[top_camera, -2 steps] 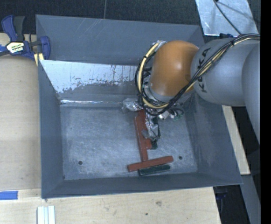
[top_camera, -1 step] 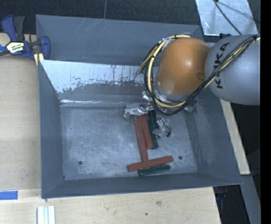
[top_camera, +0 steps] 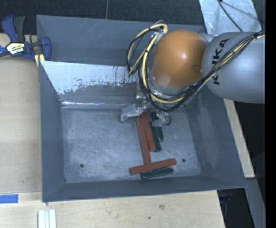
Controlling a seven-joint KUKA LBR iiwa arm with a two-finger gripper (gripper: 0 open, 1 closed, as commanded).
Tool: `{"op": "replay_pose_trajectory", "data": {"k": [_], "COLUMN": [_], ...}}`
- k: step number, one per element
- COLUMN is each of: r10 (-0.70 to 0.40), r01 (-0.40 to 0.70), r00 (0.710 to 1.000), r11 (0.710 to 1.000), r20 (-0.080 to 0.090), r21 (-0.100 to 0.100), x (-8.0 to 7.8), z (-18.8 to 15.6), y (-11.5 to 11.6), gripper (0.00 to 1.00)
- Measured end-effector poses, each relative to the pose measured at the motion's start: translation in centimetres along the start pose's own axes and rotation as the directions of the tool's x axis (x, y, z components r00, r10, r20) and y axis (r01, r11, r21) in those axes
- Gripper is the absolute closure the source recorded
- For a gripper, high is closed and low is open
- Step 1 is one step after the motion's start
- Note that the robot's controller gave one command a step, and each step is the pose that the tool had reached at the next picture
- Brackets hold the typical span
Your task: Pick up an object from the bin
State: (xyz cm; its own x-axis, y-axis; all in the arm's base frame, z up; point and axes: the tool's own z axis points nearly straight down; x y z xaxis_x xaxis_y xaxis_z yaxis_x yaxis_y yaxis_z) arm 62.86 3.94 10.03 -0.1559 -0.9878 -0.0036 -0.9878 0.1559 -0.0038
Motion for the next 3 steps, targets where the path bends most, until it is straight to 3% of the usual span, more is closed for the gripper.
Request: {"op": "replay_pose_trajectory", "data": {"k": [1,2,3], "r10": [-0.483,-0.479,-0.478], "r01": [0.483,0.479,0.478], "r00": [0.876,0.878,0.878], "r11": [0.876,0.878,0.878], "r20": [-0.003,0.000,-0.004], "r21": [-0.006,-0.007,-0.002], "x": [0.13,0.19,0.25], "z": [2.84,2.72,2.29], "y": [0.72,0.65,0.38], "gripper": [0.00,0.00,1.00]}}
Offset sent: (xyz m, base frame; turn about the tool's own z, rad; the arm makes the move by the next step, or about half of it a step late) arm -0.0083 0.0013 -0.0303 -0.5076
